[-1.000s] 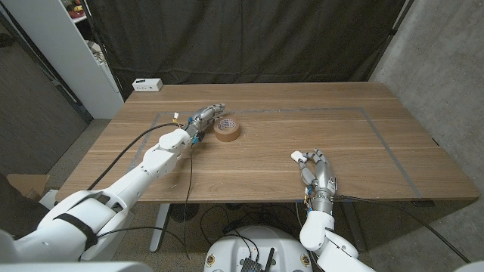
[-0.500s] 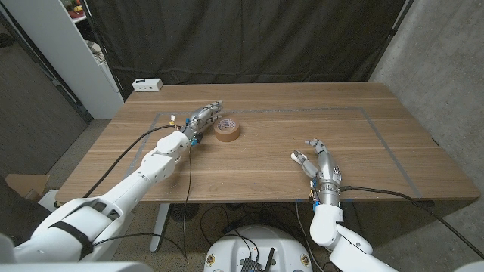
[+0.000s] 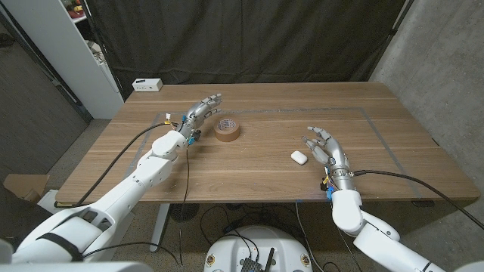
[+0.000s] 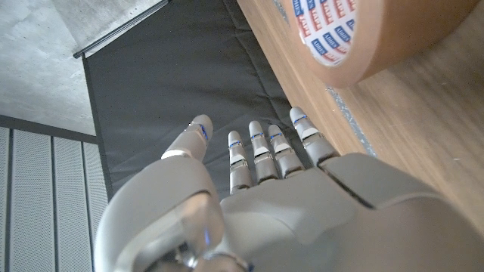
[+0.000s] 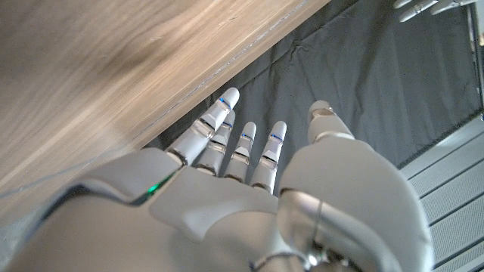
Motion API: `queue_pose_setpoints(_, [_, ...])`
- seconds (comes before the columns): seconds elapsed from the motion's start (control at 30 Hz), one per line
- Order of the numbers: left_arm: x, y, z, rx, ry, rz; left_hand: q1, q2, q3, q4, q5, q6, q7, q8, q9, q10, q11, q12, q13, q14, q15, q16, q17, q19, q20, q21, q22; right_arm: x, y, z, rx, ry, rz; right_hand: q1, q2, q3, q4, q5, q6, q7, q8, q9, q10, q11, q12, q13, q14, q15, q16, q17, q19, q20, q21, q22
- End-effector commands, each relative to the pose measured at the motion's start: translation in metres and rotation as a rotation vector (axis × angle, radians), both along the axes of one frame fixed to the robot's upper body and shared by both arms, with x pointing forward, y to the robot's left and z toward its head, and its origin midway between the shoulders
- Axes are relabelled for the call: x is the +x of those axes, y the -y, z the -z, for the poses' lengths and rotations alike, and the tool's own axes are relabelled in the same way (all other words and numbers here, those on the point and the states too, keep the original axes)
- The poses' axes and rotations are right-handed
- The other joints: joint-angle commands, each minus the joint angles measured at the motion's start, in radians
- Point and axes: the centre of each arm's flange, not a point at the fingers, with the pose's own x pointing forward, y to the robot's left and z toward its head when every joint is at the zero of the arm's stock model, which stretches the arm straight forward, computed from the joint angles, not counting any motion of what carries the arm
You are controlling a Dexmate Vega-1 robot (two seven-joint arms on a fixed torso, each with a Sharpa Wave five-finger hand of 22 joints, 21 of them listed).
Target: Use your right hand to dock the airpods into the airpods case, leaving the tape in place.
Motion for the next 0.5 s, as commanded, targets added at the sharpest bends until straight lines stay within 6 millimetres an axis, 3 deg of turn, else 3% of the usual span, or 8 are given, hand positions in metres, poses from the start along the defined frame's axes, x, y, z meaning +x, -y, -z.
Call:
queue_pose_setpoints(0.03, [-0.019,0.005,-0.01,0.009,0.04,0.032,0.005,-0.004,-0.007,0.003,0.006,0.007,0.006,0.006,0.003,0.008,0.001,0.004,0.001,0.007,0.003,0.006,0.002,0.01,0.003,0.007,0.002,0.013,0.025,-0.046,0.047,0.039,-0.231,-0.001,0.015,0.021,-0.006,-0.004,-0.065,0.041,-0.044,-0.018,-0.017,-0.003,-0.018,-0.012,-0.013,-0.146,-0.022,-0.023,-0.012,-0.026,-0.02,0.002])
queue_pose_setpoints(0.3, [-0.028,0.013,-0.021,0.032,0.055,0.036,0.002,-0.003,-0.008,0.006,0.006,0.01,0.008,0.007,0.003,0.004,0.003,0.003,0.0,0.005,0.004,0.005,0.002,0.008,0.005,0.006,0.002,0.024,0.034,-0.069,0.125,0.032,-0.292,-0.006,0.019,0.029,-0.009,-0.005,-0.046,0.075,-0.046,-0.032,-0.055,0.029,-0.038,-0.023,-0.053,-0.114,-0.042,-0.039,-0.053,-0.007,-0.039,0.002])
queue_pose_setpoints(0.4, [-0.029,0.017,-0.023,0.03,0.062,0.041,0.001,-0.002,-0.007,0.006,0.006,0.013,0.011,0.008,0.003,0.002,0.002,0.002,0.0,0.005,0.004,0.004,0.002,0.008,0.005,0.006,0.002,0.027,0.039,-0.077,0.146,0.025,-0.3,-0.011,0.018,0.027,-0.011,-0.006,-0.063,0.093,-0.058,-0.038,-0.067,0.063,-0.043,-0.029,-0.071,-0.093,-0.046,-0.045,-0.068,-0.003,-0.043,0.002])
queue_pose_setpoints(0.5, [-0.03,0.021,-0.026,0.026,0.072,0.043,0.001,-0.002,-0.007,0.006,0.006,0.015,0.012,0.008,0.002,0.002,0.001,0.001,0.0,0.003,0.003,0.003,0.002,0.008,0.005,0.006,0.002,0.031,0.041,-0.085,0.136,0.03,-0.306,-0.011,0.016,0.024,-0.015,-0.005,-0.077,0.112,-0.066,-0.043,-0.073,0.078,-0.046,-0.036,-0.087,-0.077,-0.049,-0.051,-0.069,-0.002,-0.041,0.002])
